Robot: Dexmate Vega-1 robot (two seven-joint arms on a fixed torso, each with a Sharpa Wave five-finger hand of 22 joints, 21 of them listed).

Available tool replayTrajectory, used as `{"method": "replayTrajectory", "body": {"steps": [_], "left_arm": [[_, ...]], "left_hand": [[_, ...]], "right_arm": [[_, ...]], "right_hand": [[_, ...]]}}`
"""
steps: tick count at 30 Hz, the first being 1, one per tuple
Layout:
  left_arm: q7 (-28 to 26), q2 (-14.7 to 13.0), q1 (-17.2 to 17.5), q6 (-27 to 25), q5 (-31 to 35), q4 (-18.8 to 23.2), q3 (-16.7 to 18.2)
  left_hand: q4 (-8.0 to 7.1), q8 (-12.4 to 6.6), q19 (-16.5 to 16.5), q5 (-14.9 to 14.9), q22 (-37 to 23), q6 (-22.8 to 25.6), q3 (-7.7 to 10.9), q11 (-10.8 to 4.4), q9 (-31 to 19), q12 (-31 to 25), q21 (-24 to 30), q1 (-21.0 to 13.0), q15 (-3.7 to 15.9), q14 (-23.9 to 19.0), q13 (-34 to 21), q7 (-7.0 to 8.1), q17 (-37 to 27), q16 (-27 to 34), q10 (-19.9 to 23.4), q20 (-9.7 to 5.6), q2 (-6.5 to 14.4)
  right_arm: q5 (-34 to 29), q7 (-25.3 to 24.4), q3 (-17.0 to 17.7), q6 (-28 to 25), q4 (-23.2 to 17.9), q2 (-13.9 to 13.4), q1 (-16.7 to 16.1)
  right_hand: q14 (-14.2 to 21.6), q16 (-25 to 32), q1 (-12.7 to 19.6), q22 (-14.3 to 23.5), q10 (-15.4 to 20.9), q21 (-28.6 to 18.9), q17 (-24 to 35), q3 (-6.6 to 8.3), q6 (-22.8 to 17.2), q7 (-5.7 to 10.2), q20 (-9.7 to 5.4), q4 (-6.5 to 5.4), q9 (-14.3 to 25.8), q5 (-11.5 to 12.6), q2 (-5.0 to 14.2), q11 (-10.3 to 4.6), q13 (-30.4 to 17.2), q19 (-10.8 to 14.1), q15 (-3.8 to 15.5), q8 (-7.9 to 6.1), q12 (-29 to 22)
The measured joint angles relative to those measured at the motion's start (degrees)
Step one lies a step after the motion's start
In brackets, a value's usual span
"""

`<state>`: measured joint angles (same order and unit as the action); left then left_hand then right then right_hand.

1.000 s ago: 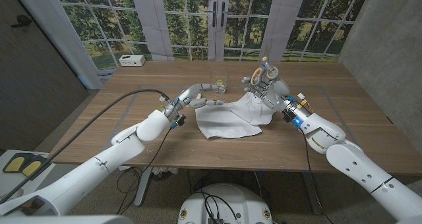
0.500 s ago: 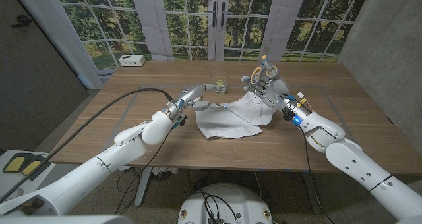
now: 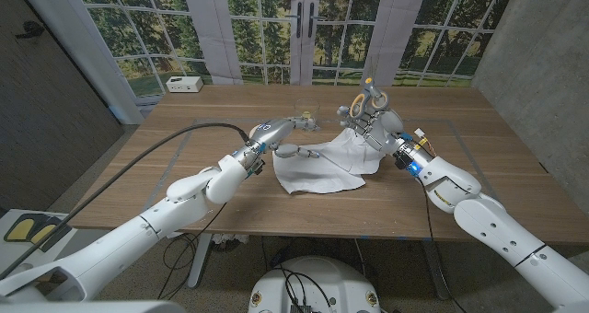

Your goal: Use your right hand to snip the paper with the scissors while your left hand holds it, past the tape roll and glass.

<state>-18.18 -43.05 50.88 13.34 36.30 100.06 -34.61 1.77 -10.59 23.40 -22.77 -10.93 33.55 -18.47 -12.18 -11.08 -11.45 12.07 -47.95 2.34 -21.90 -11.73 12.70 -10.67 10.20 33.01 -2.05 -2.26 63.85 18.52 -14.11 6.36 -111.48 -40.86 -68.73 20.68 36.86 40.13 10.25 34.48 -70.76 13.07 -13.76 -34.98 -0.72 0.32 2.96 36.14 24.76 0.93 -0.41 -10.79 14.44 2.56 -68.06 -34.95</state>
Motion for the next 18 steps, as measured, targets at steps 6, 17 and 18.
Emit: {"method": "replayTrajectory", "body": {"steps": [6,17,18], "left_arm": [[-1.12,0.41,-0.34,-1.99,2.54,-0.02,-1.01],[-2.78,0.67,-1.36,-5.75,7.93,0.92,-3.21],[-2.89,0.60,-1.54,-6.37,8.89,1.12,-3.48]], "left_hand": [[0.05,-0.65,0.00,0.00,0.00,0.54,0.43,-0.30,0.00,-0.21,0.00,-0.71,0.00,0.00,0.00,-0.11,0.00,0.45,0.31,0.00,0.71],[0.60,-1.77,0.00,-0.51,-0.01,3.43,0.99,-0.30,0.01,-0.65,0.00,-2.45,0.00,-0.01,-0.01,-0.15,-0.01,0.45,1.74,0.00,1.40],[0.60,-2.17,0.01,-0.54,-0.01,4.71,0.99,-0.13,0.01,-0.65,0.00,-2.94,0.00,-0.01,-0.01,-0.13,-0.01,0.45,2.06,0.00,1.73]], "right_arm": [[0.16,0.25,0.12,0.05,0.32,0.08,0.02],[0.33,0.94,0.25,0.09,1.05,0.30,0.60],[0.35,1.01,0.26,0.10,1.18,0.34,0.70]], "right_hand": [[0.00,0.00,0.00,0.00,0.00,0.00,0.00,0.00,0.00,0.00,-0.33,0.00,-0.17,-0.20,0.00,0.00,0.00,0.33,0.00,0.00,0.21],[0.20,-0.22,0.00,0.00,0.00,0.21,0.00,0.00,0.00,0.00,-0.33,-0.01,-0.17,-0.19,0.00,0.00,0.00,0.32,-0.21,-0.41,0.64],[0.20,-0.21,0.00,0.00,0.00,0.21,0.00,0.00,0.00,0.00,-0.33,-0.01,-0.16,-0.19,0.00,0.00,0.00,0.32,-0.21,-0.41,0.65]]}}
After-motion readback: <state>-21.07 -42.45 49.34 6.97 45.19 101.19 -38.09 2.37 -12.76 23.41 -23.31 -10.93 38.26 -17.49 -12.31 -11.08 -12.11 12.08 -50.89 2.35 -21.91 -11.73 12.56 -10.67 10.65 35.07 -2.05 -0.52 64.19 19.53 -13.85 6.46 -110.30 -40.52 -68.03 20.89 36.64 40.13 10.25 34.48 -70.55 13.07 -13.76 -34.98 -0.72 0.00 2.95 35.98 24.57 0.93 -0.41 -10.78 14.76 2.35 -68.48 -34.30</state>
